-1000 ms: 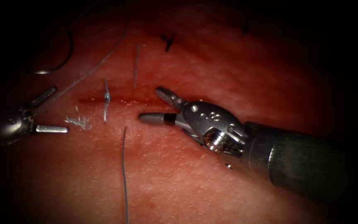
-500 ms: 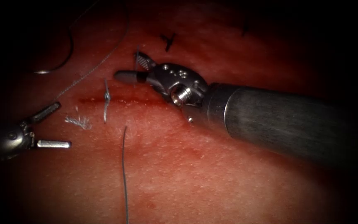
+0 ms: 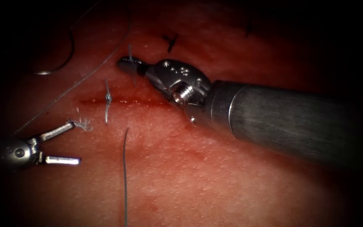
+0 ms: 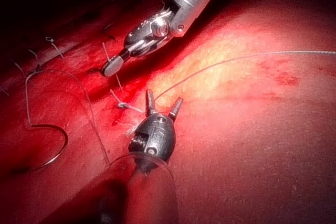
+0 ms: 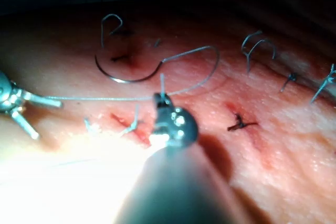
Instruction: Wound Closure
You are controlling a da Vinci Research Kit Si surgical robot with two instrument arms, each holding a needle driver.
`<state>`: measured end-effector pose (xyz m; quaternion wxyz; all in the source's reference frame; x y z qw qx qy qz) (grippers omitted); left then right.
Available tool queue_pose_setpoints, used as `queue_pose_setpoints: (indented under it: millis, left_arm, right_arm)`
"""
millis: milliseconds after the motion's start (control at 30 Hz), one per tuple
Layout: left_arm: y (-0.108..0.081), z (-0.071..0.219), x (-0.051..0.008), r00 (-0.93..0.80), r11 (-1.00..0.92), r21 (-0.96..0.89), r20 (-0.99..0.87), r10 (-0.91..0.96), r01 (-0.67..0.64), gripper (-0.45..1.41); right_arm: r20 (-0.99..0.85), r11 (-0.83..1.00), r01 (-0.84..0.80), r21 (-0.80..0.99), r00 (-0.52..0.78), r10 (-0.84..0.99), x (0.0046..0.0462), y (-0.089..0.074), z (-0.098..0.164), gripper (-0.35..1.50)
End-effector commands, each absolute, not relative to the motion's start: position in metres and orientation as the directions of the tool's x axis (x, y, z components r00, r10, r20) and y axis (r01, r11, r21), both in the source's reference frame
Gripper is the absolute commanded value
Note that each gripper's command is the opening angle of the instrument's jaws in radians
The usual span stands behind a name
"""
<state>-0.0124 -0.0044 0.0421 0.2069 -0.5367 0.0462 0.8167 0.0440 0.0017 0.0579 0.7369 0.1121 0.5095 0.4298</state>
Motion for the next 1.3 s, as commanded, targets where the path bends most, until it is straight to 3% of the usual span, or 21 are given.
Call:
queue_pose_setpoints:
  millis: [33,133,167,333,467,567,633,833,1067,1133,1300]
  left_arm:
    - [-0.004,0.043,-0.0134,-0.344,-0.922,-0.122,-0.903,0.256,-0.367,0.29]
    - [-0.005,0.042,-0.0144,-0.398,-0.958,0.008,-0.911,0.111,-0.286,0.31]
    - [-0.005,0.042,-0.0148,-0.408,-0.962,0.046,-0.91,0.071,-0.27,0.34]
    - [-0.006,0.041,-0.0171,-0.44,-0.959,0.199,-0.893,-0.093,-0.2,0.44]
    - [-0.008,0.037,-0.0212,-0.398,-0.945,0.302,-0.888,-0.231,-0.125,0.54]
    - [-0.008,0.036,-0.0222,-0.377,-0.942,0.319,-0.89,-0.258,-0.108,0.59]
    - [-0.009,0.035,-0.0227,-0.359,-0.936,0.337,-0.89,-0.282,-0.099,0.66]
    - [-0.009,0.033,-0.0231,-0.348,-0.933,0.346,-0.891,-0.292,-0.104,0.63]
    - [-0.01,0.033,-0.0242,-0.342,-0.918,0.386,-0.877,-0.336,-0.087,0.36]
    - [-0.01,0.033,-0.0242,-0.339,-0.916,0.393,-0.875,-0.345,-0.084,0.19]
    - [-0.01,0.033,-0.024,-0.335,-0.897,0.44,-0.852,-0.403,-0.04,-0.43]
  right_arm:
    - [-0.658,0.608,-0.519,0.601,0.109,0.745,0.0449,0.002,0.058,0.49]
    - [-0.666,0.618,-0.514,0.595,0.116,0.737,0.044,0.003,0.058,1.18]
    - [-0.666,0.618,-0.512,0.596,0.114,0.737,0.0437,0.003,0.058,1.23]
    - [-0.682,0.629,-0.499,0.596,0.099,0.724,0.0416,0.003,0.058,1.25]
    - [-0.717,0.66,-0.495,0.564,0.101,0.689,0.0371,0.001,0.056,1.23]
    - [-0.748,0.708,-0.485,0.514,0.15,0.646,0.0356,0.0,0.056,1.11]
    - [-0.769,0.772,-0.447,0.452,0.244,0.591,0.0346,-0.001,0.055,0.91]
    - [-0.777,0.784,-0.437,0.441,0.25,0.577,0.034,-0.003,0.054,1.01]
    - [-0.788,0.794,-0.439,0.42,0.258,0.559,0.0344,-0.005,0.055,1.04]
    - [-0.788,0.795,-0.439,0.419,0.259,0.558,0.0344,-0.005,0.055,1.04]
    - [-0.796,0.805,-0.434,0.405,0.267,0.544,0.0343,-0.005,0.055,1.04]
